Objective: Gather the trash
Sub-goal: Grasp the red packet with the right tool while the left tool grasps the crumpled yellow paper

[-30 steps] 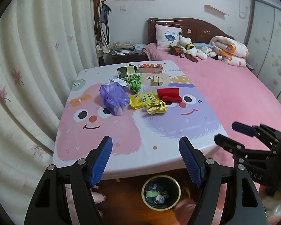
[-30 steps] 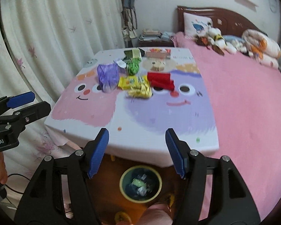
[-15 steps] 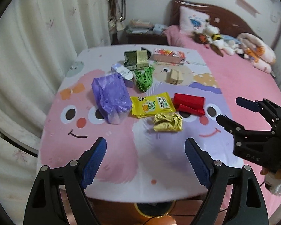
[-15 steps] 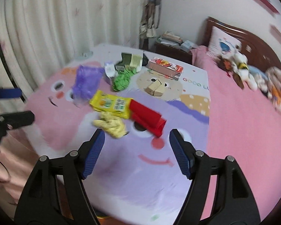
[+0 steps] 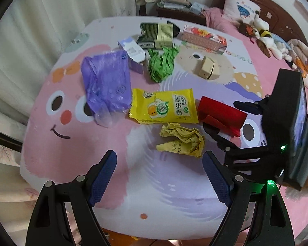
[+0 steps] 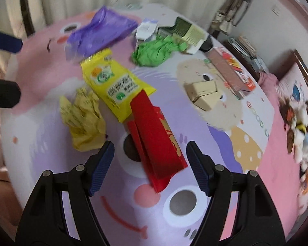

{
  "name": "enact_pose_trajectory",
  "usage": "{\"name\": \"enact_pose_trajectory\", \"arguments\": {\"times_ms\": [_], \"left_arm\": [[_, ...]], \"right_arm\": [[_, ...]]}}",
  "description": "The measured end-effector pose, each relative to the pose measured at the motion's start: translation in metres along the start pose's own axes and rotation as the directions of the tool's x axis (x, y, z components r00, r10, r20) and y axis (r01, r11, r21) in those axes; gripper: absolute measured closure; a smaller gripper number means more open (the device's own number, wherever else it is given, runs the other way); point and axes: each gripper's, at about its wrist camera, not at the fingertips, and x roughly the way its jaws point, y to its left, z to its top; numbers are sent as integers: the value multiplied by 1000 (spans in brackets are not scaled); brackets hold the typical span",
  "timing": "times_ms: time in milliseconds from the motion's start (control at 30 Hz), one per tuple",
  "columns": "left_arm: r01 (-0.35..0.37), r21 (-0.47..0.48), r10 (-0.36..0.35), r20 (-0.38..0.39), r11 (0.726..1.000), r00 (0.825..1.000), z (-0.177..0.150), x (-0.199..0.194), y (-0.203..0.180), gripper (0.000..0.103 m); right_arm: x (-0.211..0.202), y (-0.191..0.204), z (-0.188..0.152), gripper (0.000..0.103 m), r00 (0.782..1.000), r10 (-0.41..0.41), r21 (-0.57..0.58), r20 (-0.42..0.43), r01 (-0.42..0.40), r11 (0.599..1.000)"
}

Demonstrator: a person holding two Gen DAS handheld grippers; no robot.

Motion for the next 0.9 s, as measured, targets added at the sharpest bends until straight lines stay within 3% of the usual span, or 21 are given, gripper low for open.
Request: {"name": "enact_pose_trajectory", "arguments": {"times_ms": [200,233,333,433,533,700,900], "left_arm": [[50,-55,-54,-74,997,996,12,34,-10,16],[59,-65,-65,-92,996,994,15,42,-13,16],[62,-76,-71,-117,995,991,22,57,-20,16],[44,-98,-57,-138,994,989,28,70,-26,16],[29,-116,-47,-154,993,987,33,79,-29,16],[-17,-121,-6,-185,992,983,37,96,-32,18],[-8,-156,-28,-226,988,974,36,112,-30,24]], "right_arm": [[26,-14,-7,60,998,33,12,-59,-32,999],[27,-20,-8,71,997,40,34,-59,-39,999],[31,-49,-15,88,992,109,178,-66,-96,979],[34,-76,-24,91,984,170,307,-59,-144,941],[33,-87,-32,92,981,188,366,-49,-158,917],[26,-86,-39,92,977,213,402,-22,-186,896],[9,-72,-44,92,970,244,421,4,-223,879]]}}
